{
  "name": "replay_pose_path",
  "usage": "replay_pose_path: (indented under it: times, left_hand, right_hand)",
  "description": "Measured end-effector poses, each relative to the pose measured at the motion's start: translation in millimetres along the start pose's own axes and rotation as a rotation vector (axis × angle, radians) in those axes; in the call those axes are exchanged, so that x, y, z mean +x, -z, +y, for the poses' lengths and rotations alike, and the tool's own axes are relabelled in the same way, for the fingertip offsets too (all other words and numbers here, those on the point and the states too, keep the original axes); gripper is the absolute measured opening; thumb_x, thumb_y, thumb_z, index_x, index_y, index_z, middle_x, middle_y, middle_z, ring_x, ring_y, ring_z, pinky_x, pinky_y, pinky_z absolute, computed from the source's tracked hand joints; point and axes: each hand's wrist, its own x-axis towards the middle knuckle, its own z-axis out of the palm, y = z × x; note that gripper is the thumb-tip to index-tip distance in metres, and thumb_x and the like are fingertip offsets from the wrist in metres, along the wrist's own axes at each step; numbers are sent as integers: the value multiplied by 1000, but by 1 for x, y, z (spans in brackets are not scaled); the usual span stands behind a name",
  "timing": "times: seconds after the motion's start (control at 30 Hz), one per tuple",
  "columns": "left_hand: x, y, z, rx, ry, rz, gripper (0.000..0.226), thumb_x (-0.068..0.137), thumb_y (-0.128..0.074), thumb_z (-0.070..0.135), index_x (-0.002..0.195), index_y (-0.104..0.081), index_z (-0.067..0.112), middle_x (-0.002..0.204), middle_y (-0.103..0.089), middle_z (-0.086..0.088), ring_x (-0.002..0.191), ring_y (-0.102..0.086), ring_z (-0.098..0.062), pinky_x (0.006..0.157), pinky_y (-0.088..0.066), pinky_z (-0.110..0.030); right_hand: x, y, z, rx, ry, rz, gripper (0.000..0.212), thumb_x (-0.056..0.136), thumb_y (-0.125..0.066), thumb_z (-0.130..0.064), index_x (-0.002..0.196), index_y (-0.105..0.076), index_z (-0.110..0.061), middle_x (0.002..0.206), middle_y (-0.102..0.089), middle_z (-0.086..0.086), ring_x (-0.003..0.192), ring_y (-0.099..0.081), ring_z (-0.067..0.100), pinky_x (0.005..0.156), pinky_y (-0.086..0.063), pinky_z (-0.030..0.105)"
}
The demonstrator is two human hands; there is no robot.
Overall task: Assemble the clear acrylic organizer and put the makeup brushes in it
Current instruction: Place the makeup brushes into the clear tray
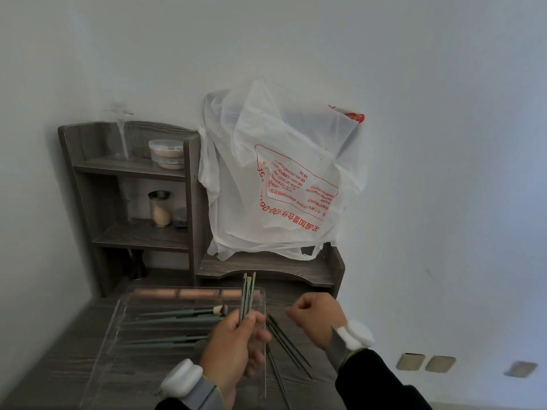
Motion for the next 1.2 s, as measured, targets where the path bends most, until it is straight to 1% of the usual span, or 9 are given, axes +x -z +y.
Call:
replay_pose_path:
  times: [0.07,0.13,0.17,0.2,0.23,0.3,0.63,0.9,1.2]
  left_hand:
    - [1,1,0,43,-13,-20,27,104,-44,24,98,-66,10,60,-63,-5,38,-42,-14,38,-26,-18]
    - [1,0,2,80,-13,-34,27,104,-44,24,97,-67,10,55,-59,-4,35,-37,-13,37,-24,-18]
    - [1,0,4,93,-11,-39,27,104,-44,24,97,-67,10,54,-57,-3,35,-36,-12,36,-24,-18]
    - [1,1,5,102,-9,-43,28,104,-44,24,97,-66,10,53,-57,-3,34,-36,-12,35,-24,-18]
    - [1,1,6,105,-10,-45,28,104,-44,25,97,-66,10,53,-56,-2,34,-36,-12,34,-24,-18]
    - [1,2,6,99,-8,-38,28,104,-44,26,97,-67,11,53,-56,-2,35,-36,-13,36,-24,-19]
    - [4,3,3,-16,1,-42,27,104,-43,25,100,-65,9,54,-55,-3,37,-34,-12,41,-21,-18]
    - [4,3,0,-54,-4,-36,26,104,-44,24,100,-65,9,54,-55,-2,37,-33,-12,42,-20,-18]
    - [4,6,4,-60,-38,28,23,102,-47,18,99,-68,10,72,-52,-6,42,-31,-9,38,-22,-19]
  right_hand:
    - [11,1,17,-243,-54,-64,29,79,-61,-47,80,-74,-21,82,-75,-1,76,-69,16,66,-54,24]
    - [16,-5,30,-396,-75,-198,71,81,-39,-80,103,-73,-22,111,-72,3,100,-68,22,83,-52,27]
    - [17,-10,36,-391,-111,-222,92,64,-31,-94,109,-70,-24,120,-69,4,104,-66,24,84,-50,26]
    - [18,-16,40,-329,-181,-212,87,56,-44,-95,105,-68,-28,121,-69,6,102,-65,26,78,-47,25]
    - [19,-23,43,-291,-216,-169,62,68,-63,-81,101,-68,-29,119,-70,7,102,-66,26,71,-43,25]
    - [22,-35,50,-303,-236,-145,20,83,-67,-40,99,-69,-28,116,-71,9,106,-67,26,68,-40,27]
    - [21,-39,44,-409,-227,-193,41,84,-68,-34,118,-69,-11,122,-68,10,113,-64,28,77,-45,29]
    - [13,-32,34,-585,-85,-258,27,83,-62,-33,100,-72,-14,107,-71,6,105,-68,24,79,-50,24]
    - [1,-16,30,-318,-48,-155,27,71,-64,-41,59,-58,-17,62,-59,-4,62,-56,13,58,-46,23]
